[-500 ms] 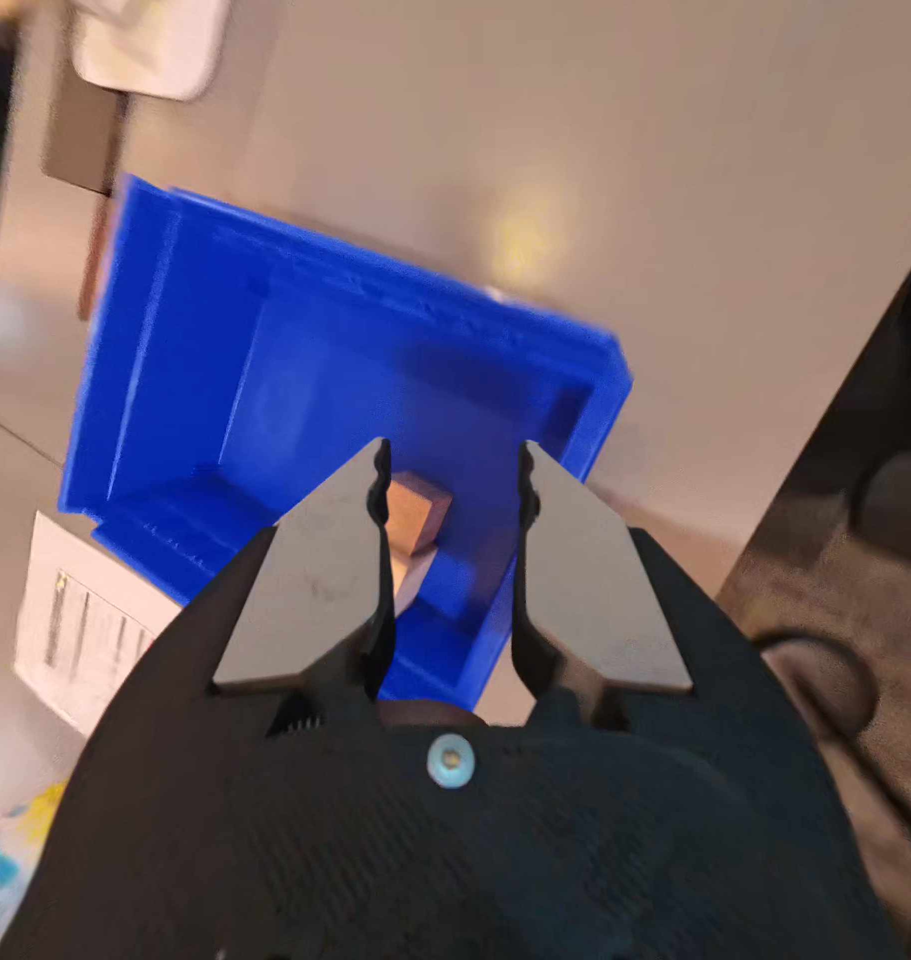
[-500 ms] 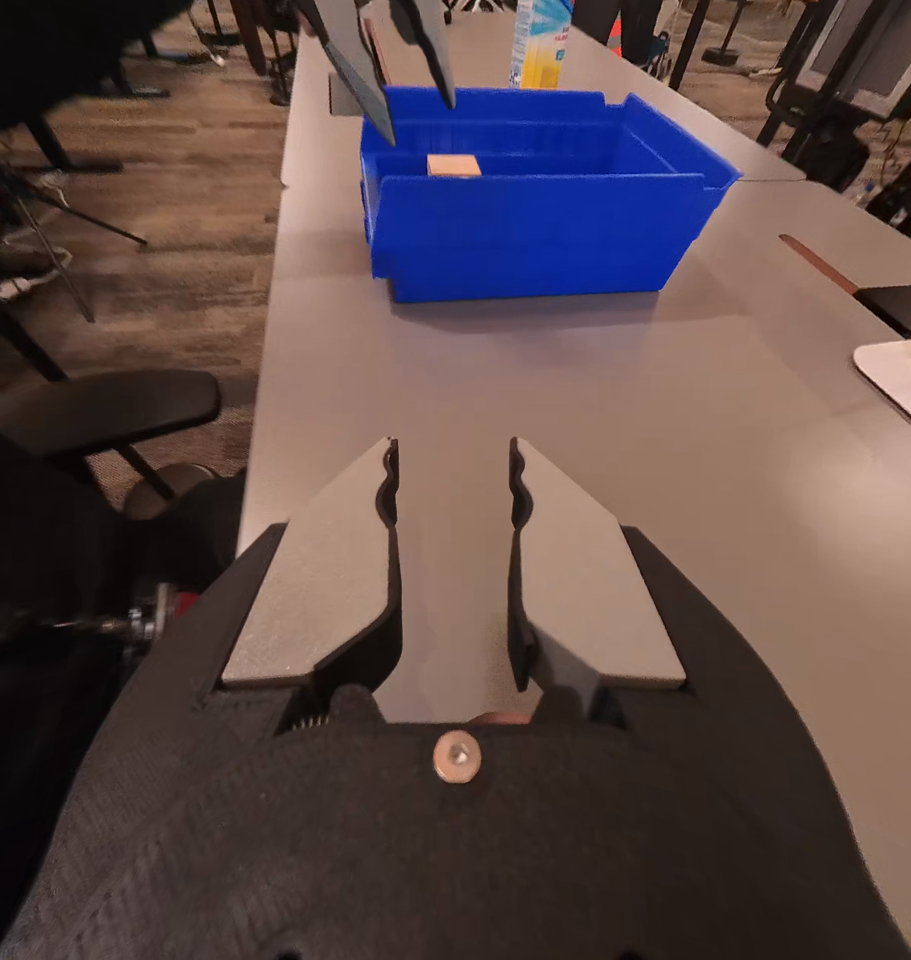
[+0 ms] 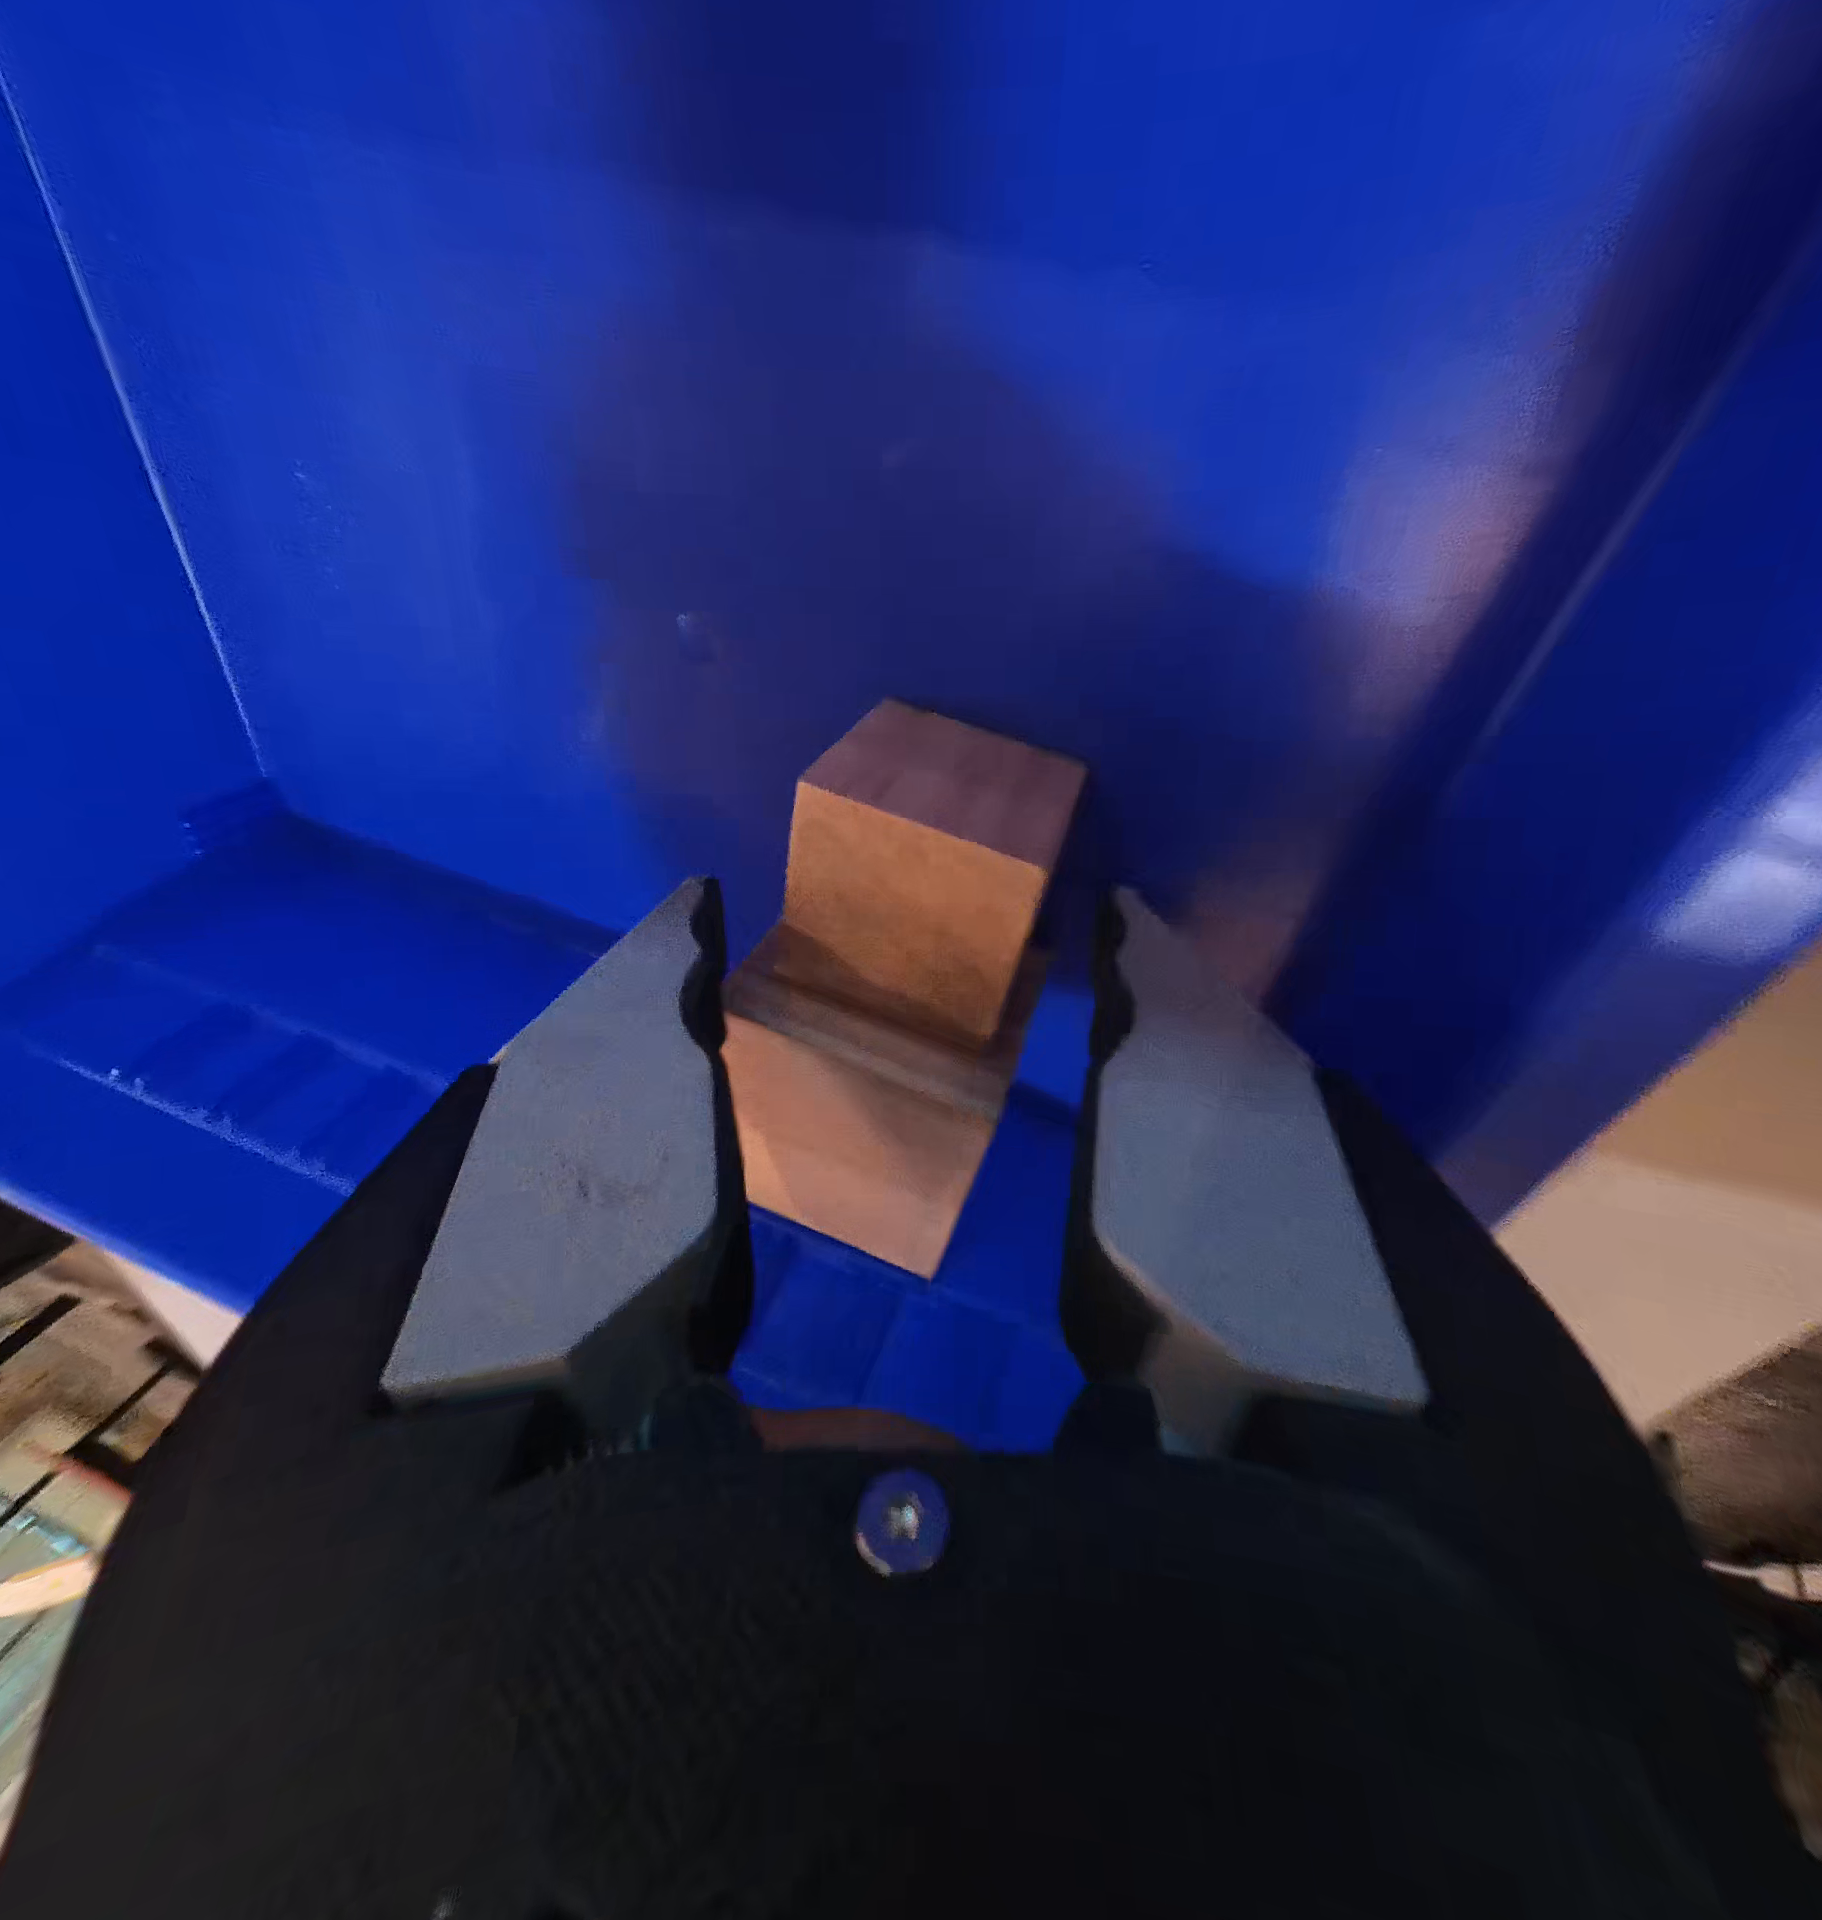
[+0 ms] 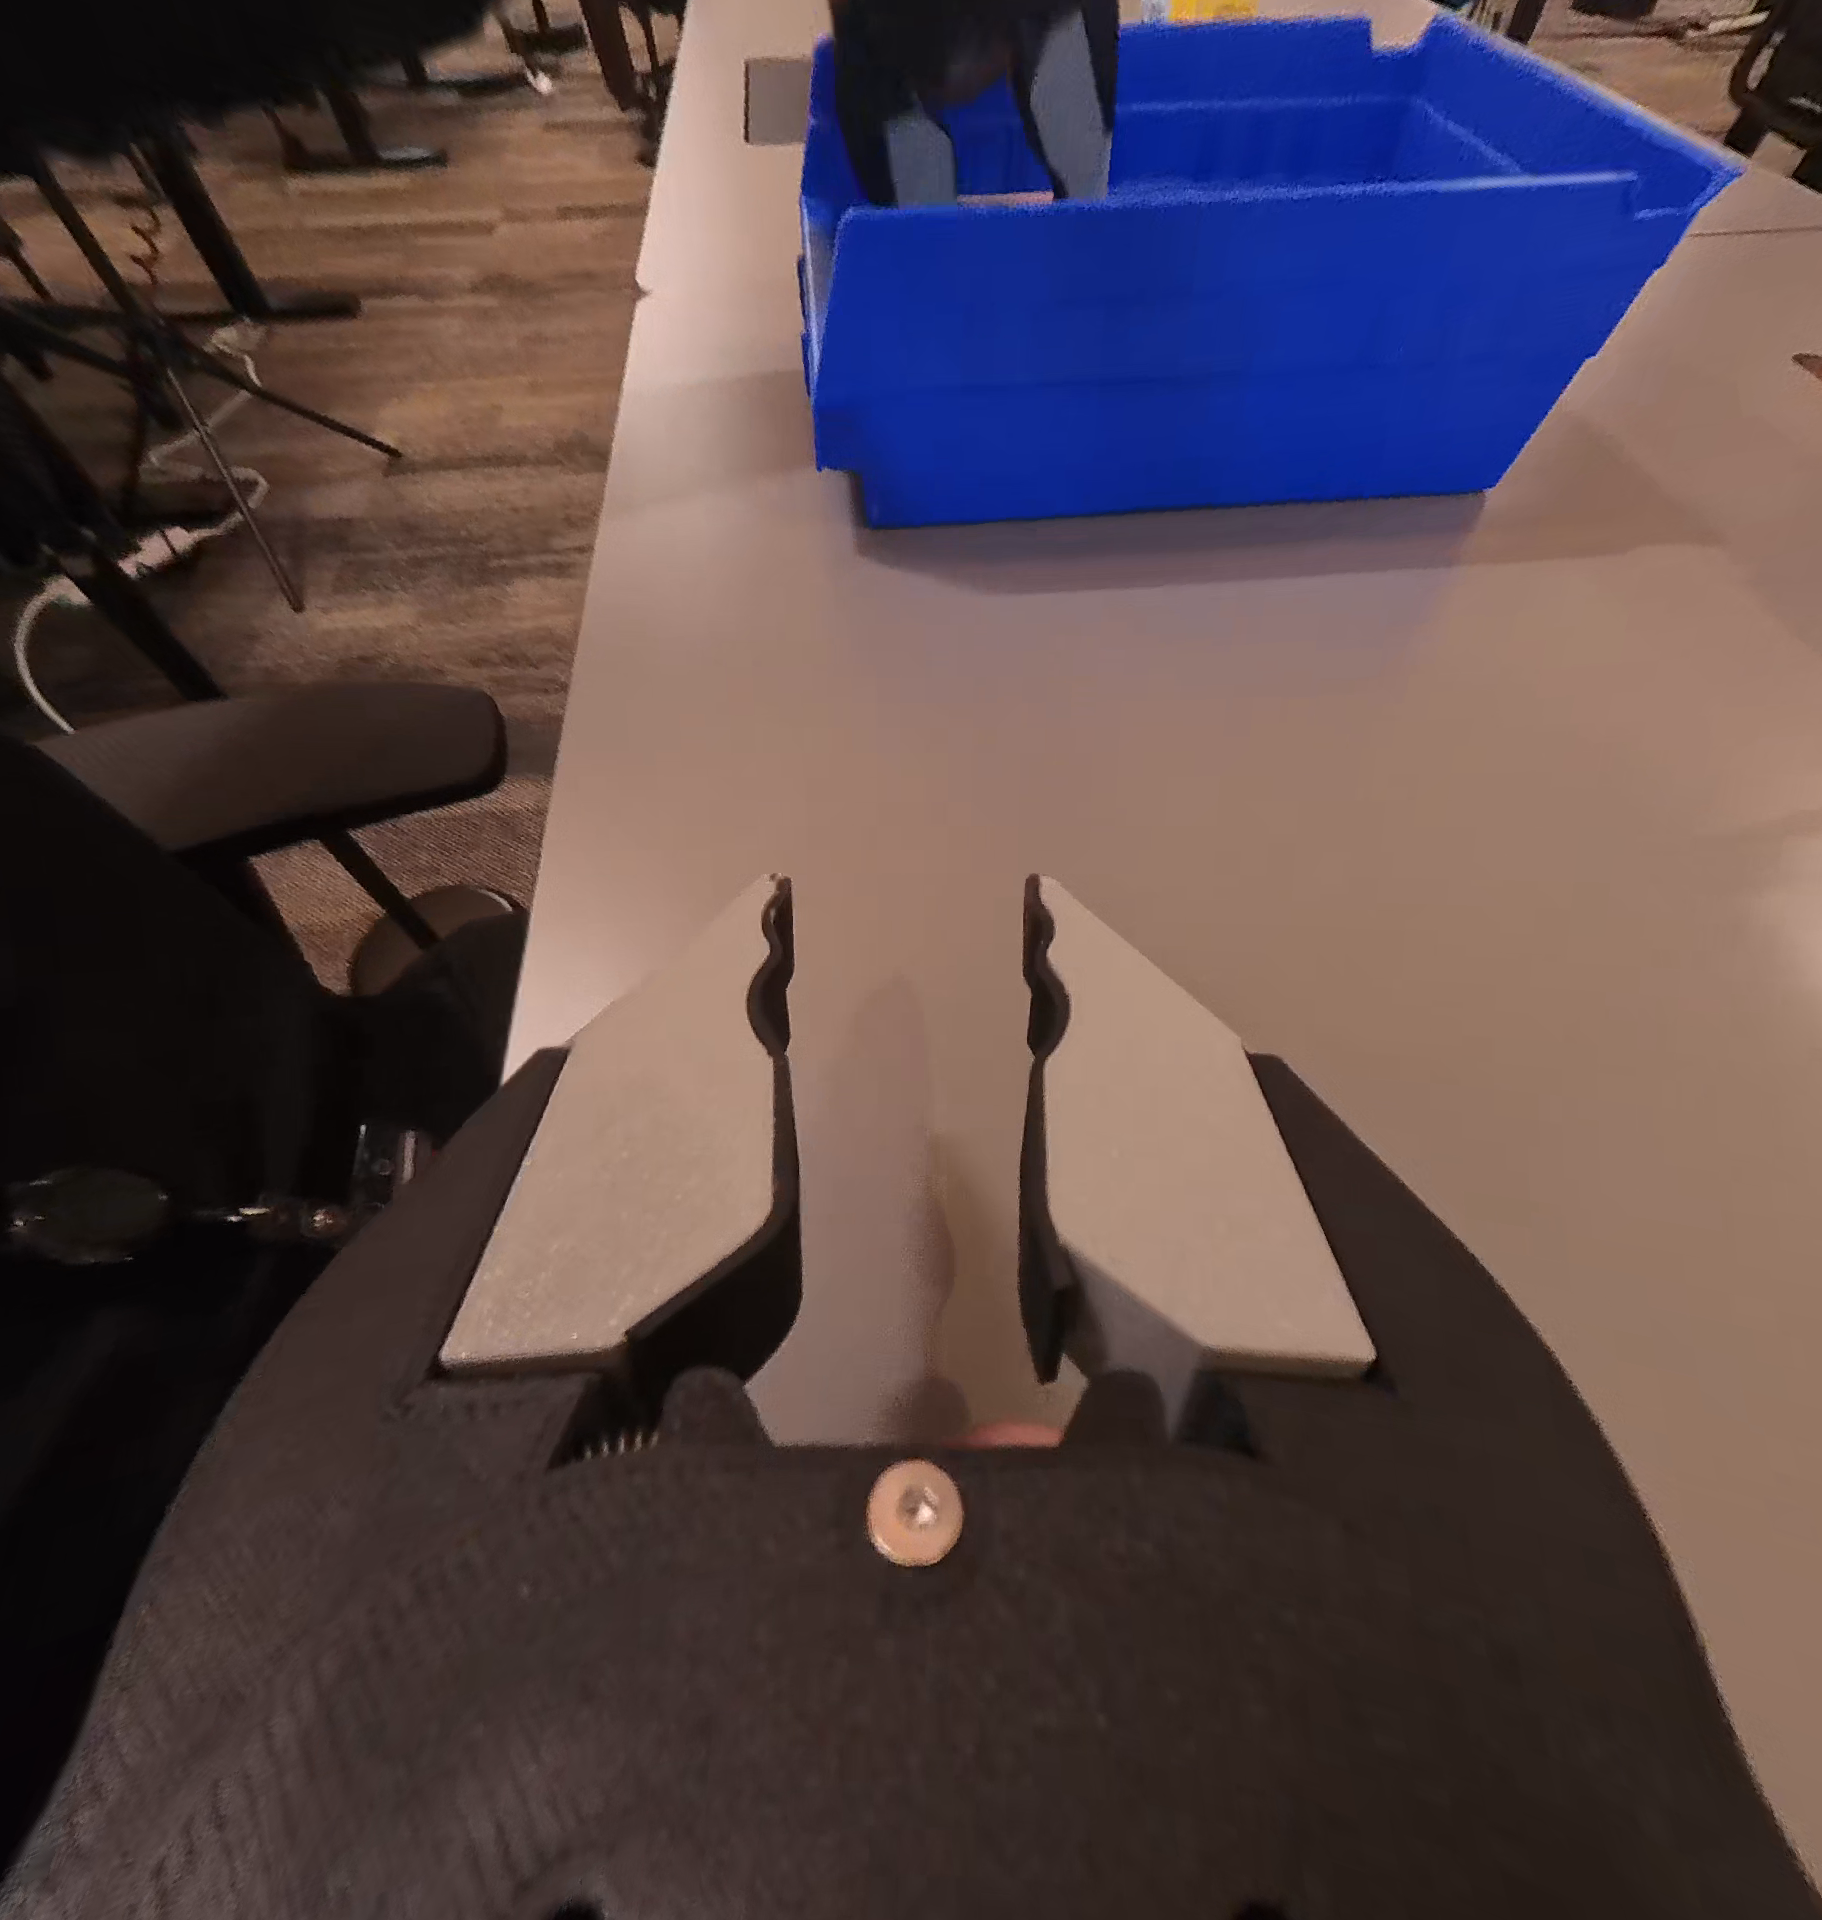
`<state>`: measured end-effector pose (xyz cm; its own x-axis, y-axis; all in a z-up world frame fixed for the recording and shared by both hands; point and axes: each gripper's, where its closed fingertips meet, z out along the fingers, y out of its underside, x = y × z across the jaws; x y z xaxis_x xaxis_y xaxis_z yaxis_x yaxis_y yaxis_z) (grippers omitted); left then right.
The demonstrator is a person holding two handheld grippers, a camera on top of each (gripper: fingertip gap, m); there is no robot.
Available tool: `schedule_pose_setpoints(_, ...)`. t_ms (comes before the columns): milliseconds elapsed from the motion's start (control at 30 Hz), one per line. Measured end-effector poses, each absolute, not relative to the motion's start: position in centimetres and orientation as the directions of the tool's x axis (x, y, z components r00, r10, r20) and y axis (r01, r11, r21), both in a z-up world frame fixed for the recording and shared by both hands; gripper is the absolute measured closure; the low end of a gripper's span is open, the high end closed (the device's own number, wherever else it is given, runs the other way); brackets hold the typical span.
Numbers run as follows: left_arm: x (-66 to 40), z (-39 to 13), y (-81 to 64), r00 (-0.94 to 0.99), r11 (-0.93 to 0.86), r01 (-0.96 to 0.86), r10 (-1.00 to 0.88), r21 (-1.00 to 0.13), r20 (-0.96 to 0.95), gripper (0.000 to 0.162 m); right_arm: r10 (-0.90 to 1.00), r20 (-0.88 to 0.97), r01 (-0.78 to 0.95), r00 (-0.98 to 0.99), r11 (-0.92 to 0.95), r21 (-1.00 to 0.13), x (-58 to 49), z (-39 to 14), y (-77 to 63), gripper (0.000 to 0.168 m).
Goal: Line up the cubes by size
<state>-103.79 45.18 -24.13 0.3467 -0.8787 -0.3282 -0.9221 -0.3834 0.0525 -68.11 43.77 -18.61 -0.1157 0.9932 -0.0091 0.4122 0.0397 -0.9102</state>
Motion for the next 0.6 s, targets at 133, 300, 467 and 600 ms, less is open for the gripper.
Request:
schedule_pose_setpoints(133,-102.8,-24.0,46.9,0.331,-0.352,-0.936,-0.868,-0.013,-0.371,0.114,0.993,-0.03,0.377,-0.11,0.014,-0.926,-67.8,-17.9,44.1,0.129)
schedule_pose_setpoints(300,-98.4,-19.4,48.4,0.383,-0.267,-0.919,-0.782,-0.29,-0.492,0.117,0.985,-0.119,0.354,-0.128,-0.066,-0.933,-67.6,-17.4,44.0,0.129)
schedule_pose_setpoints(467,-91.0,-10.9,47.9,0.452,0.034,-0.81,-0.6,-0.586,-0.66,0.118,0.925,-0.31,0.243,-0.219,-0.256,-0.936,-68.0,-14.5,43.3,0.128)
schedule_pose_setpoints(600,-83.6,-6.6,44.7,0.454,0.289,-0.685,-0.548,-0.668,-0.702,0.118,0.834,-0.454,0.171,-0.313,-0.421,-0.891,-68.6,-11.5,42.9,0.122)
